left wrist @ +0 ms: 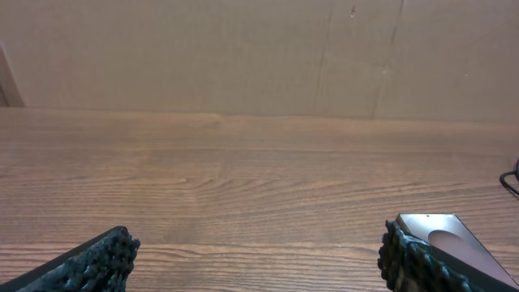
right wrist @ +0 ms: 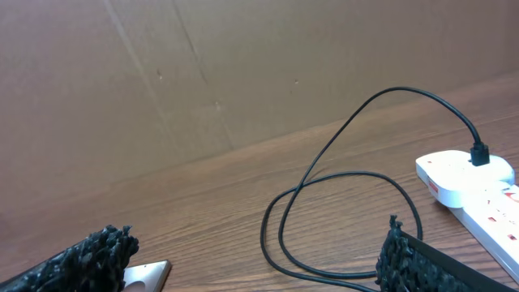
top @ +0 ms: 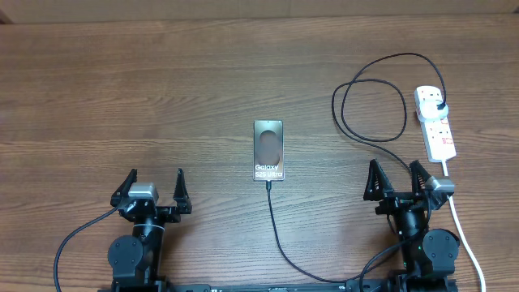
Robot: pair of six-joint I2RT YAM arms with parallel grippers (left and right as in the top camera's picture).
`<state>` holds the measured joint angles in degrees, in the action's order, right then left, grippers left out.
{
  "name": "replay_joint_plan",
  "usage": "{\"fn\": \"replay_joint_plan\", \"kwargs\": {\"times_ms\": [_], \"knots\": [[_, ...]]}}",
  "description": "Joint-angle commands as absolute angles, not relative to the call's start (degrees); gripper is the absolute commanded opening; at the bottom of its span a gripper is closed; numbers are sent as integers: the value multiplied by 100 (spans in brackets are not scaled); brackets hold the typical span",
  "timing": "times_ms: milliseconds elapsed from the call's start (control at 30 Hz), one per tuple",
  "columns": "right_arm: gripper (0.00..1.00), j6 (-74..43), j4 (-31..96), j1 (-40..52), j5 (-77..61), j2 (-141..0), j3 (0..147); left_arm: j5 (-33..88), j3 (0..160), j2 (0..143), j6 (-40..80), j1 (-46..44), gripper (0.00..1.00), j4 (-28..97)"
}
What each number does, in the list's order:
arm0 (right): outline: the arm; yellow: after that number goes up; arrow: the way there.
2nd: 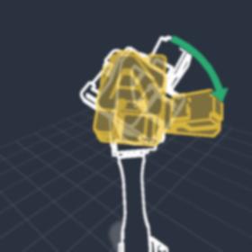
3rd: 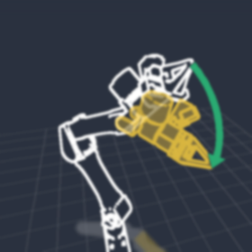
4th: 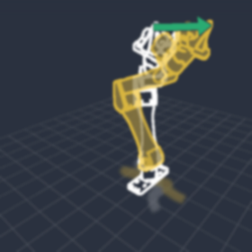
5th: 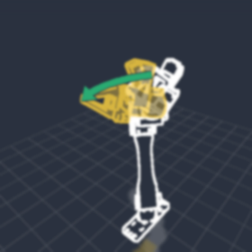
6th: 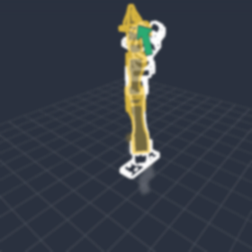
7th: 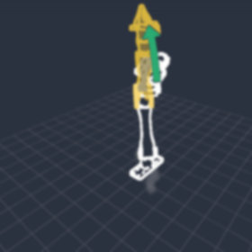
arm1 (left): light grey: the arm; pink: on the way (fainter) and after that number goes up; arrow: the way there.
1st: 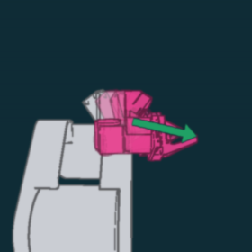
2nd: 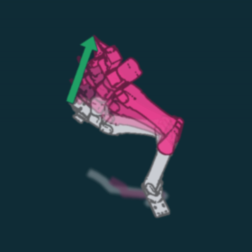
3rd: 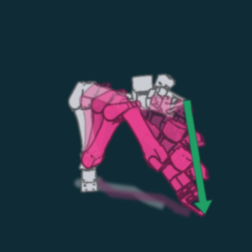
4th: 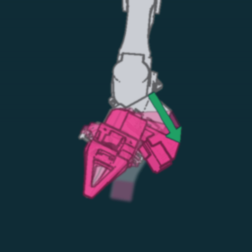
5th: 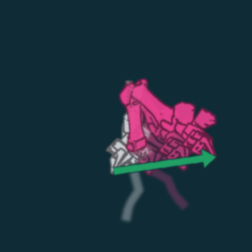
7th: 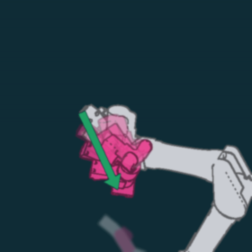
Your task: Plug charger to phone and switch on socket
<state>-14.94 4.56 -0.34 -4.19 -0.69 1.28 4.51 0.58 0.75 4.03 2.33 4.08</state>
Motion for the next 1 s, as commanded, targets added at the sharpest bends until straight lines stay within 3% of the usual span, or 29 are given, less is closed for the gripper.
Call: {"fn": "replay_joint_plan", "kwargs": {"times_ms": [0, 367, 633, 967], "knots": [[100, -1476, 436, -1, -349, -16, 43, 449, 27, 30, 294, 207, 100, 408], [100, -1448, 458, -1, -185, -16, 43, 449, 27, 30, 294, 207, 100, 408], [100, -200, 462, -1, -266, -16, 43, 449, 27, 30, 294, 207, 100, 408], [100, -137, 462, -1, -283, -16, 43, 449, 27, 30, 294, 207, 100, 408]]}}
